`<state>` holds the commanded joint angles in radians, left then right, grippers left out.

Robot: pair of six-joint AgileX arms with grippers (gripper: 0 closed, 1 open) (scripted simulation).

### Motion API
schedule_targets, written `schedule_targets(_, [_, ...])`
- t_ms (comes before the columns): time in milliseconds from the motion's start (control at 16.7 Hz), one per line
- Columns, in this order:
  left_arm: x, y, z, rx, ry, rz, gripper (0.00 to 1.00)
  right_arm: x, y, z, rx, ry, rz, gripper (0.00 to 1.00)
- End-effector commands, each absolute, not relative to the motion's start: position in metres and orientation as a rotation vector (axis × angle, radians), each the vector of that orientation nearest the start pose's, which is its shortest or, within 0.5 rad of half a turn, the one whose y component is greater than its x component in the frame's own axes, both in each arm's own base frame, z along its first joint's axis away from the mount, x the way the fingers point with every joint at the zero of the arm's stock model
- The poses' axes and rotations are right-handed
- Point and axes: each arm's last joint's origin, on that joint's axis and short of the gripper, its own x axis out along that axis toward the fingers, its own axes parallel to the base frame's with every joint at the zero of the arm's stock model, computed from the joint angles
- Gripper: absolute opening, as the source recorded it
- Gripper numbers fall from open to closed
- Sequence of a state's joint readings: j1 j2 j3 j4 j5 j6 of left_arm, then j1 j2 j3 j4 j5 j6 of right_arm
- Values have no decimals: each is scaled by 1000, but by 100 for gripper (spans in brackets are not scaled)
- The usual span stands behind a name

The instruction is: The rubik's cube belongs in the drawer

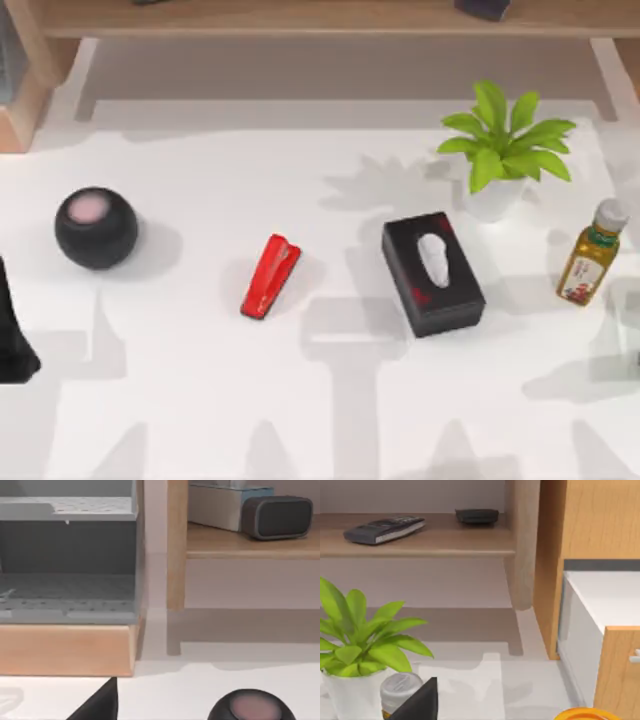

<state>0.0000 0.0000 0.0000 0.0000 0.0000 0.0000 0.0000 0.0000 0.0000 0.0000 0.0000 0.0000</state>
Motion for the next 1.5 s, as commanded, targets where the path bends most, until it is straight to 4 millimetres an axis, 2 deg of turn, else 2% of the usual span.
schedule_targets(180, [106, -1, 160, 0, 0, 0, 100, 106, -1, 163, 0, -1, -1, 100])
schedule_targets(300, [106, -1, 160, 0, 0, 0, 100, 106, 0, 178, 0, -7, -2, 100])
schedule_targets(480, [106, -1, 160, 0, 0, 0, 100, 112, 3, 220, -1, -21, -5, 100])
schedule_targets(660, [106, -1, 160, 0, 0, 0, 100, 135, 10, 277, -2, -28, -6, 100])
schedule_targets(780, [106, -1, 160, 0, 0, 0, 100, 161, 18, 315, -4, -28, -4, 100])
schedule_targets(900, [106, -1, 160, 0, 0, 0, 100, 196, 31, 348, -5, -25, -2, 100])
schedule_targets(1080, [106, -1, 160, 0, 0, 0, 100, 258, 56, 380, -6, -15, 0, 100])
schedule_targets(1320, [106, -1, 160, 0, 0, 0, 100, 332, 94, 393, -5, -5, -2, 100])
schedule_targets(1500, [106, -1, 160, 0, 0, 0, 100, 367, 115, 391, -2, -3, -6, 100])
